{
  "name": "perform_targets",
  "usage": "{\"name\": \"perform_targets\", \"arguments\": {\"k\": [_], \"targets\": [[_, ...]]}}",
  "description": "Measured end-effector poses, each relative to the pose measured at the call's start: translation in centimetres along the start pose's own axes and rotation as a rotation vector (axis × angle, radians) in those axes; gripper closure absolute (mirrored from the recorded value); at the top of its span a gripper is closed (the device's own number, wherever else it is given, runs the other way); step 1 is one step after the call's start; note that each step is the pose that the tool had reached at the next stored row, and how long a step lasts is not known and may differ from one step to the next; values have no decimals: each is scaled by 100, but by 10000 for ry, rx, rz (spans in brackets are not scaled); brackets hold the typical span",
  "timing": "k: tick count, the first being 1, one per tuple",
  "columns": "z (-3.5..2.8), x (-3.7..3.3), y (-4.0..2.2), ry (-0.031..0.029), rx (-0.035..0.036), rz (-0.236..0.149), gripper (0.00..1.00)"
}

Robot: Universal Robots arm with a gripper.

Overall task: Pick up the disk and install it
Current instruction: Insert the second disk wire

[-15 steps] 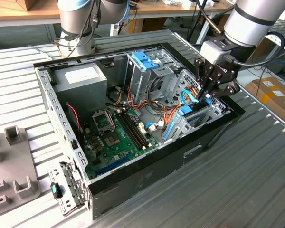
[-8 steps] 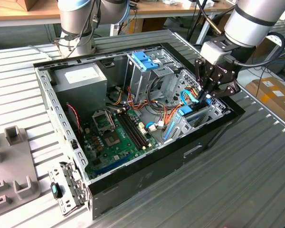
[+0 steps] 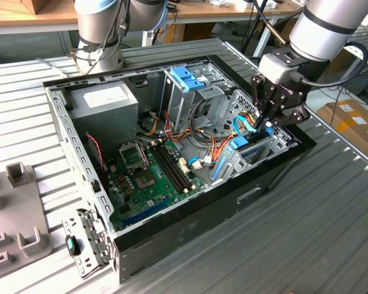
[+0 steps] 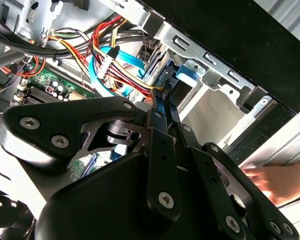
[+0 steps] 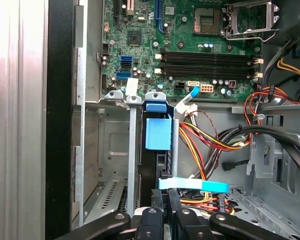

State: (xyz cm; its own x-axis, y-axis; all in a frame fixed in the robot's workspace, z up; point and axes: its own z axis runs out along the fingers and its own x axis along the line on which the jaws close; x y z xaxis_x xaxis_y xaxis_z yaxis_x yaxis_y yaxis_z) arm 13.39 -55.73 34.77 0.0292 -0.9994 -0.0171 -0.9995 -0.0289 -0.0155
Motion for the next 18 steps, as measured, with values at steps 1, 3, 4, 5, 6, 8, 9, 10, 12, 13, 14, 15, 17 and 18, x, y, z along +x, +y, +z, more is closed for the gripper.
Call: {"name": "perform_targets", "arguments": {"k": [1,3,4,5,6,8,9,10,12,13,14,15,17,18], "targets": [[1,0,0,-9,0,0,84],[5,0,0,-29,1,0,84],[9,0,0,-35,1,0,84],[14,1,0,-49,1,1,84],[15,0,1,-60,2,1,84],[16,0,1,-70,2,2,84],[16,0,1,-74,2,1,84],[16,0,1,-74,2,1,84],[23,0,1,-78,2,1,84],[31,1,1,-76,2,1,84],[38,1,1,-76,2,1,84],[44,1,1,-76,2,1,84],[50,1,1,-73,2,1,84],[53,1,1,-73,2,1,84]]}}
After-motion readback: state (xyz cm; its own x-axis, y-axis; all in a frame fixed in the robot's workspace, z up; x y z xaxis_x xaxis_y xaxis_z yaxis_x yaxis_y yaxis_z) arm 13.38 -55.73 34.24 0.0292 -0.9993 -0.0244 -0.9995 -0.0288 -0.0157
